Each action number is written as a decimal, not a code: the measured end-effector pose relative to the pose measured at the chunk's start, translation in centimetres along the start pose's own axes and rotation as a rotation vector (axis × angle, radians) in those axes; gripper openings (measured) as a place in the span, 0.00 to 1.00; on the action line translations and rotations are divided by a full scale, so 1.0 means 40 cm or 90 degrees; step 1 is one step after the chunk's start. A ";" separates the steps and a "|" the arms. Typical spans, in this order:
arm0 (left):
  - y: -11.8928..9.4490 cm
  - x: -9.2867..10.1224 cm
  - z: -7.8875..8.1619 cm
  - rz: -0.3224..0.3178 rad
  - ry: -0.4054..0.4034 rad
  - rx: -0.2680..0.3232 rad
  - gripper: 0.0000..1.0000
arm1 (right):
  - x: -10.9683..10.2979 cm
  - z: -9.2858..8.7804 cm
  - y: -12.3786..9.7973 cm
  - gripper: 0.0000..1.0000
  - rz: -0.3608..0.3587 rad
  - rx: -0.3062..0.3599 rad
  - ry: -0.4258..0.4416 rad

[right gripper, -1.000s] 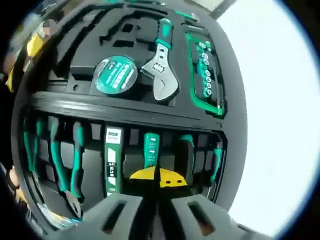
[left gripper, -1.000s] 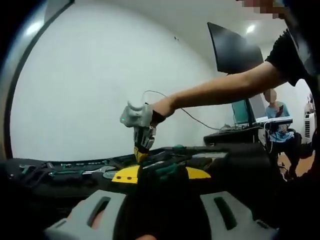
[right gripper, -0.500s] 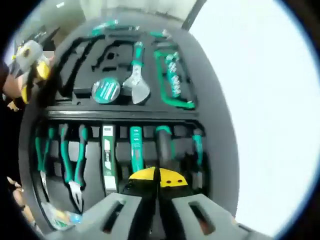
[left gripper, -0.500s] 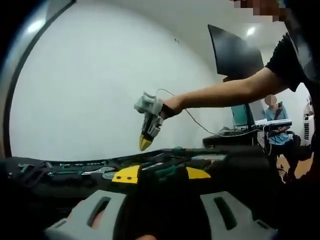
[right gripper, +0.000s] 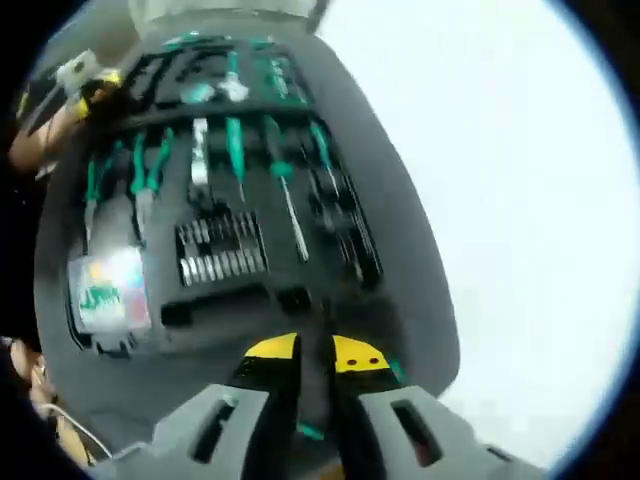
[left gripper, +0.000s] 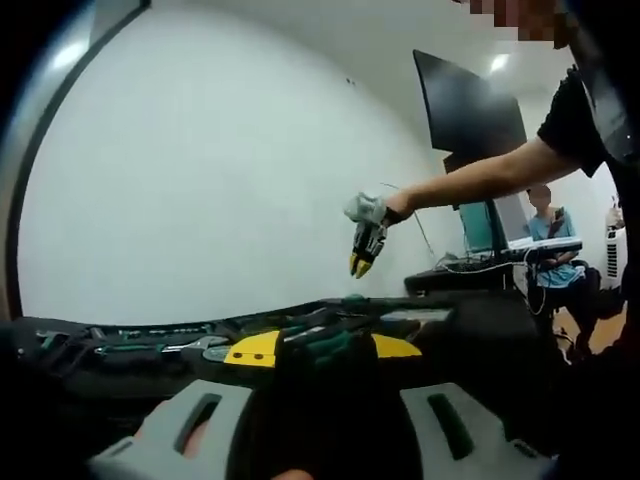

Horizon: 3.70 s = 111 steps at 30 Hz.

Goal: Pick up the tools and put them into their designated positions in the toolbox.

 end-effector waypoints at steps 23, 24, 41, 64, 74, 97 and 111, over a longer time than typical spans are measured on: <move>0.004 0.001 -0.010 0.002 0.013 -0.023 0.32 | 0.033 -0.282 0.064 0.11 -0.129 -0.140 0.515; 0.004 0.002 -0.010 0.001 0.013 -0.023 0.32 | 0.043 -0.285 0.069 0.11 -0.119 -0.141 0.529; 0.008 0.005 -0.015 0.000 0.024 -0.031 0.32 | 0.026 -0.312 0.116 0.16 -0.083 -0.127 0.791; 0.008 0.004 -0.014 -0.002 0.019 -0.030 0.32 | 0.025 0.280 0.035 0.06 -0.016 0.312 0.104; 0.006 0.002 -0.011 -0.001 0.017 -0.023 0.32 | -0.032 0.471 0.131 0.06 0.005 0.328 0.003; 0.003 0.001 -0.006 -0.005 0.003 -0.009 0.32 | -0.062 0.550 0.241 0.06 0.024 0.581 0.740; 0.001 -0.002 -0.004 -0.007 0.002 -0.005 0.32 | -0.045 0.511 0.143 0.07 0.009 0.590 0.615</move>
Point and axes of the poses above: the point that each gripper's makers call its tool centre point, and the gripper's own axes: y roughly forward along the fingers, x roughly to its right, z roughly out of its top, the point moved 7 cm from there along -y, roughly backward along the fingers, and after that the axes turned 3 degrees about z, right-handed, at the moved point
